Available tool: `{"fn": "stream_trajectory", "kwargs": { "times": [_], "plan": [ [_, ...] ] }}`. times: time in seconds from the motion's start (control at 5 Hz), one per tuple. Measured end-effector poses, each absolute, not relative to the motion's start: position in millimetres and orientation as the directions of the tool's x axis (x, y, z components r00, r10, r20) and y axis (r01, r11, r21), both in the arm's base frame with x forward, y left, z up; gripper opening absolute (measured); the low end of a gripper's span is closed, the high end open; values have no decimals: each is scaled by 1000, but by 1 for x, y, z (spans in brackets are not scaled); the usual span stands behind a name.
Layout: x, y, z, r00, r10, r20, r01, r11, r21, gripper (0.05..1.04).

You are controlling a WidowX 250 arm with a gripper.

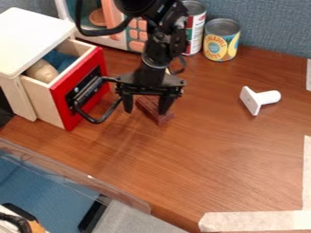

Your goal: Close the drawer

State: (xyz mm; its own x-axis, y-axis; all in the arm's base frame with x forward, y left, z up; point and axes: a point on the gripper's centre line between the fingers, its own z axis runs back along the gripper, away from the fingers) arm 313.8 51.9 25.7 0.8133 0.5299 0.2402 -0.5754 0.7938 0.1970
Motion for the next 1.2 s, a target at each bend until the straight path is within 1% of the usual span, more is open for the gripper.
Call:
{"fn": "stream_trajectory", "kwargs": {
  "times": [0.8,1.0,1.2],
  "plan": [
    [315,103,28,742,623,248,-670,697,253,1000],
    [316,115,29,718,647,255,-696,671,257,1000],
    [315,119,30,712,649,270,-702,656,276,1000]
  ]
}}
